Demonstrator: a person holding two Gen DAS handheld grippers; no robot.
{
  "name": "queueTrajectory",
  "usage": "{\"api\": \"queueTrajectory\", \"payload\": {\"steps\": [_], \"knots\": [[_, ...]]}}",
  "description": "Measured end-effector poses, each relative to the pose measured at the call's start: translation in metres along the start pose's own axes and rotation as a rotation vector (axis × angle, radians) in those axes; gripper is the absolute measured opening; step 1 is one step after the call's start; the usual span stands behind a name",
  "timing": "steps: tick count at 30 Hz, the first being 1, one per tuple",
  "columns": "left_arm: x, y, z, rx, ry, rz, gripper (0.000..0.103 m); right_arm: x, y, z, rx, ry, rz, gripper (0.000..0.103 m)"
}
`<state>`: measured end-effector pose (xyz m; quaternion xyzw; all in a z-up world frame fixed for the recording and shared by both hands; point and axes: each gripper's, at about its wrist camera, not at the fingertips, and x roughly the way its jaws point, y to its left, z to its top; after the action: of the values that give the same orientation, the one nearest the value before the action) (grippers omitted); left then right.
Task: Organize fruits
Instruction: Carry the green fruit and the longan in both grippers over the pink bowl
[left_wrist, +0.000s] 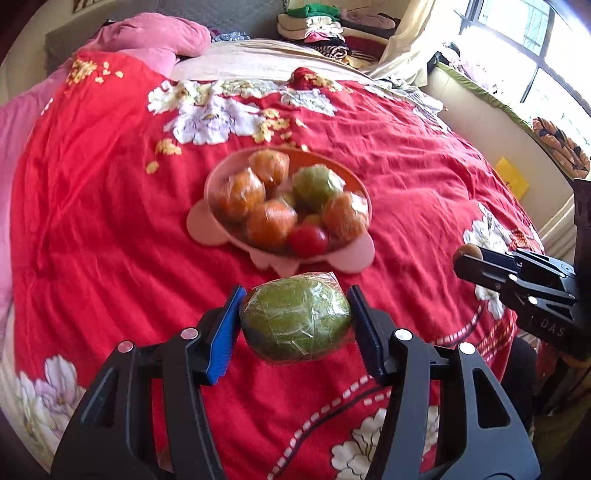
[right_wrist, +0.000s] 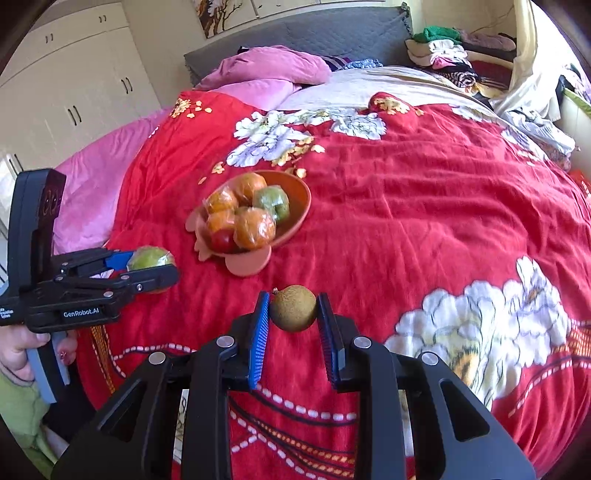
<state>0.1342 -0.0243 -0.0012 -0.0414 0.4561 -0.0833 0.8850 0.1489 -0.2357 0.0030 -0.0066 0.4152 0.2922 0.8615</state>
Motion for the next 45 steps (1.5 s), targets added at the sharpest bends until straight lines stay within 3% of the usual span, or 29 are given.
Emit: {"api": "queueTrajectory", "payload": {"steps": [19,31,45], "knots": [[0.026,0.009,0.066,0.025,-0.019,-0.008,0.048,0.032,0.004,0.061,-0.051,-0.03,0.035,0.025],[0.051,0.017,0.078,0.026,0.014,-0.014,0.048,0.065,0.005,0.077,-0.064,-0.006,0.038,0.025],[0.058,0.024,0.083,0.026,0.02,-0.012,0.048,0.089,0.004,0.074,-0.057,0.029,0.047,0.025]]}}
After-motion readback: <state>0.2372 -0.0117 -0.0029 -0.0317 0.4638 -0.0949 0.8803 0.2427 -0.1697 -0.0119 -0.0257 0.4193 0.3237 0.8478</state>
